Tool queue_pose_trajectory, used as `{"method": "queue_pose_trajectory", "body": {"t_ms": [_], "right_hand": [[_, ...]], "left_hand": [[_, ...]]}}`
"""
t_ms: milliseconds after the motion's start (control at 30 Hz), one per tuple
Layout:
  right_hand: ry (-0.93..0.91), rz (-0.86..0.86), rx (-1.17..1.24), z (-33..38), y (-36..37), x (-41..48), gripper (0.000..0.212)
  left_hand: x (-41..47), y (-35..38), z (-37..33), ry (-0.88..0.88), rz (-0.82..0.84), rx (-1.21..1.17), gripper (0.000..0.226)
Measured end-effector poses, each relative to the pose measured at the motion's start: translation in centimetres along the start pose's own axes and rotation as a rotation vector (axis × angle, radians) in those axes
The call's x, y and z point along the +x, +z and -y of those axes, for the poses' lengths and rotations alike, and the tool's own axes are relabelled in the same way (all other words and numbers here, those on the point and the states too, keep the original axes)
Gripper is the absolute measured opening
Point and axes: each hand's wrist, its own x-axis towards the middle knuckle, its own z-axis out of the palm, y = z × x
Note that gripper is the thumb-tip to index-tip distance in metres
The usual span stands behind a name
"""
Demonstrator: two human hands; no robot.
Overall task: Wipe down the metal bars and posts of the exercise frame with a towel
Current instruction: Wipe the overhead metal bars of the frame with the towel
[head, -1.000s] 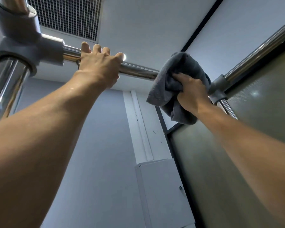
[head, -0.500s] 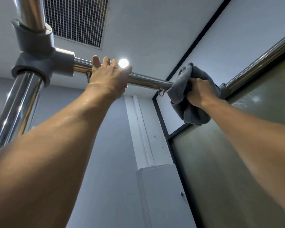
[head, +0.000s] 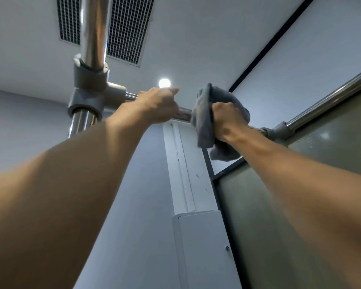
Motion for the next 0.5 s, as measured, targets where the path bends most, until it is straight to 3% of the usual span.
{"method": "queue_pose_trajectory", "body": {"t_ms": [67, 167, 233, 333, 500], "right_hand": [[-0.178, -0.029, 0.047, 2.1, -0.2, -0.5, 0.024], [-0.318, -0.042, 0.089, 4.0, -0.1, -2.2, 0.012], [-0.372, -0.063, 0.087, 3.9, 0.4, -3.2, 0.017], [-0.474, -0.097, 0.174, 2.9, 0.7, -4.3, 0.037], [-0.383, -0.262, 0.402, 3.8, 1.7, -3.7, 0.053]], "left_hand": [[-0.9, -0.5, -1.0, 0.014, -0.088, -0.101, 0.05], [-2.7, -0.3, -2.6, 0.242, -0.261, -0.048, 0.047], [-3.5, 0.1, -2.3, 0.335, -0.192, 0.035, 0.044], [-4.1, 0.3, -0.7, 0.301, -0.12, 0.215, 0.041], [-4.0, -0.4, 0.6, 0.283, -0.117, 0.371, 0.065]]}}
